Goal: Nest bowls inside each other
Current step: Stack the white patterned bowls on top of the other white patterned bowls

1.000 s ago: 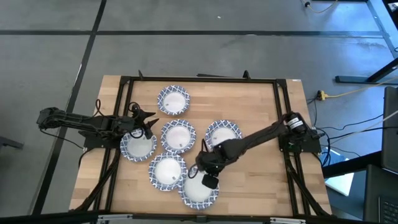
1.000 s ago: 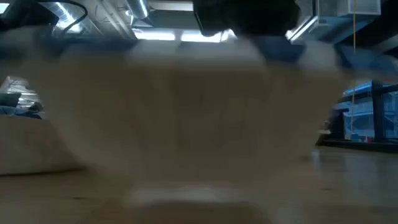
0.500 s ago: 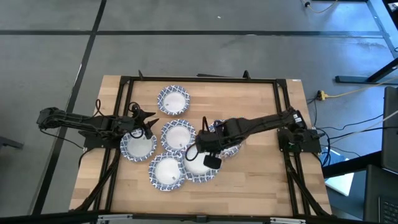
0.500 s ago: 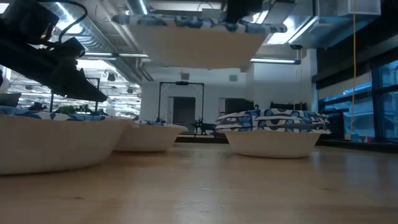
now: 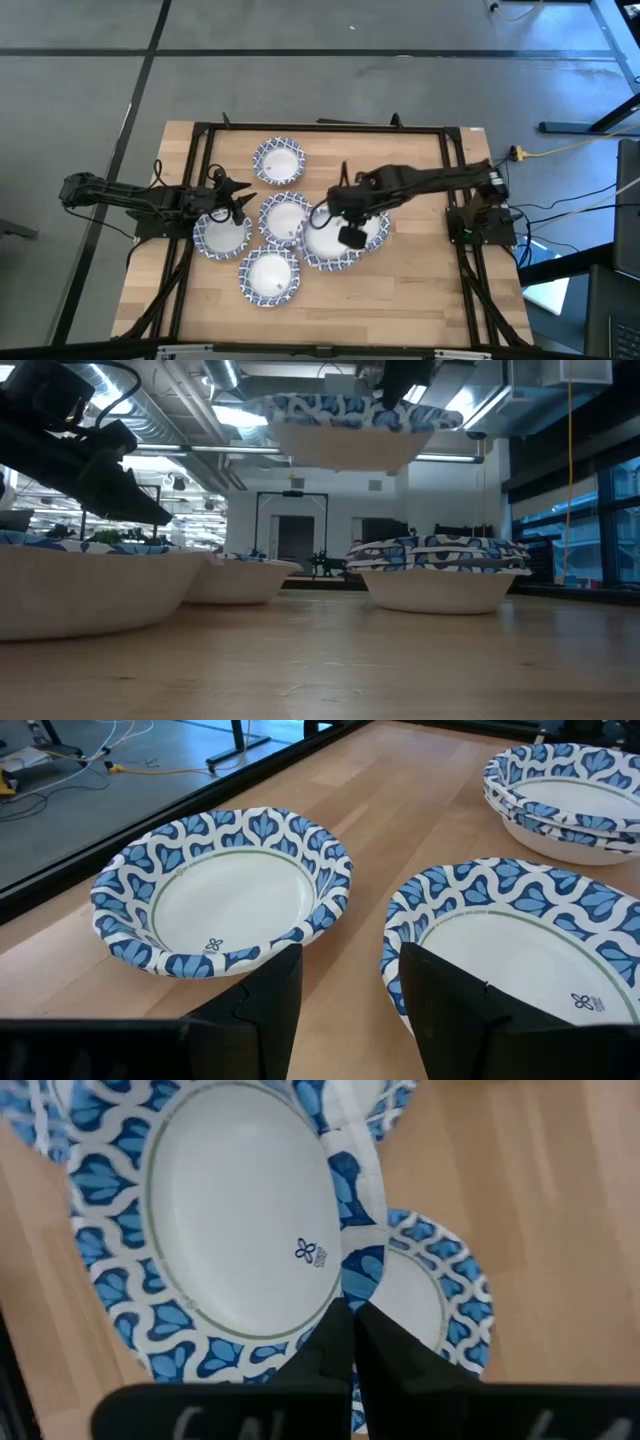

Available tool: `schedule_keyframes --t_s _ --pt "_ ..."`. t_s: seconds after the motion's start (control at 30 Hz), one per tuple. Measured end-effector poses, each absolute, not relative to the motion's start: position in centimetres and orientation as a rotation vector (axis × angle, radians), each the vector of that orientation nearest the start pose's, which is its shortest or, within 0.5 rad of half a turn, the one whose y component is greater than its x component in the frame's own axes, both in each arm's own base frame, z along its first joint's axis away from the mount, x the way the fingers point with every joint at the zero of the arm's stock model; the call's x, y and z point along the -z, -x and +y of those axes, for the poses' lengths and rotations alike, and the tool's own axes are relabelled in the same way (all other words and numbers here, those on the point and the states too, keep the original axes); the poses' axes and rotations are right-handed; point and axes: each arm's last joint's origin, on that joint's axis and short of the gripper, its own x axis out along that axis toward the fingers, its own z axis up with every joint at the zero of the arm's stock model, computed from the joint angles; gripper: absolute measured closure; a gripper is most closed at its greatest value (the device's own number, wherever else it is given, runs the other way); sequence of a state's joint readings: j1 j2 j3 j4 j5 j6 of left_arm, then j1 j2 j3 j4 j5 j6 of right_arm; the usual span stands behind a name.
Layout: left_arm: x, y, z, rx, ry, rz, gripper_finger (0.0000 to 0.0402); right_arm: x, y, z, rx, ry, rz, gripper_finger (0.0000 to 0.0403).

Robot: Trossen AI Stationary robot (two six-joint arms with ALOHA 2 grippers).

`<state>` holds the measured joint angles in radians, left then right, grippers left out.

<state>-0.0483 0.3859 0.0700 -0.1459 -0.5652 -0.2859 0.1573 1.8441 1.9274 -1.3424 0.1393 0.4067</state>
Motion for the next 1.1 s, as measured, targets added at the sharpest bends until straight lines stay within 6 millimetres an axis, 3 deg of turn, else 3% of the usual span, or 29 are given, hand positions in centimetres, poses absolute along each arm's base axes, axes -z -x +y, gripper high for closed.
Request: schedule_keyframes --t_s 0.2,0.37,0.6,0.83,1.1 --pt "-14.3 -11.0 1.0 -0.566 0.133 0.369 0.0239 -34.3 -31.5 4.3 0.323 -0.231 1.151 0.04" --pt "-14.3 -11.0 1.0 -0.566 0.133 0.369 0.0239 -32.4 -27.6 3.7 0.362 -0.336 1.065 0.04" --pt "-14.3 -11.0 1.0 -0.566 0.133 0.368 0.0239 -28.6 -23.9 2.0 0.492 -0.44 0.992 0.04" --pt "-14.3 -11.0 1.0 -0.566 0.133 0.368 0.0239 -25.3 -23.2 0.5 0.502 -0.518 1.026 0.04" --pt "-14.3 -11.0 1.0 -0.567 0.133 0.368 0.0239 -23.6 -22.9 -0.7 0.489 -0.596 1.063 0.0391"
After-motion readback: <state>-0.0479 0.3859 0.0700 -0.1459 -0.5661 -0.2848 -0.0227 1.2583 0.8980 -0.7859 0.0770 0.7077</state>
